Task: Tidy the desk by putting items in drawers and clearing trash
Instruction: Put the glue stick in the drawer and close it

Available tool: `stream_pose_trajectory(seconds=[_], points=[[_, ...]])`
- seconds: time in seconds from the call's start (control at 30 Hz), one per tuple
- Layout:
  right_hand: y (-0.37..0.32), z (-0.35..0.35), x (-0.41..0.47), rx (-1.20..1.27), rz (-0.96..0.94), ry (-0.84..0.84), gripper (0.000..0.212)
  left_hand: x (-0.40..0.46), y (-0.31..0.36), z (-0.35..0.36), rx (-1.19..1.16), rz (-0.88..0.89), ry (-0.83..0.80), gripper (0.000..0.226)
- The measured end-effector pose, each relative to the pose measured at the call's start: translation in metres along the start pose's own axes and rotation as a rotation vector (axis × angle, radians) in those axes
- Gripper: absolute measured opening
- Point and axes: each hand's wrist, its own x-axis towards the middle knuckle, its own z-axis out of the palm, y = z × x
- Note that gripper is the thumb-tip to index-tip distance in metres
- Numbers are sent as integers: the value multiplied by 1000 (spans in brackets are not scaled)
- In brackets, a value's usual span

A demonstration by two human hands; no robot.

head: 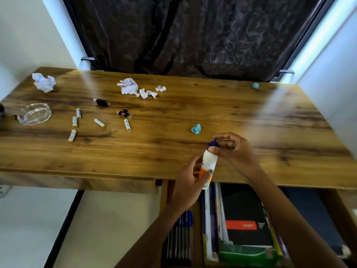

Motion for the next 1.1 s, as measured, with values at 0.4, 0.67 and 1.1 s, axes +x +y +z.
stream_pose_trajectory(seconds=[0.4, 0.67, 1.1], points=[[106, 22, -58, -190, 171, -138, 59, -46, -45, 1, 507, -329, -427, 58], [127, 53, -82, -423, 101, -156, 87, -113, -98, 14, 1090, -257, -554, 87], [158, 71, -92, -632, 170, -263, 67, -120, -106, 12, 1108, -242, -569, 103]])
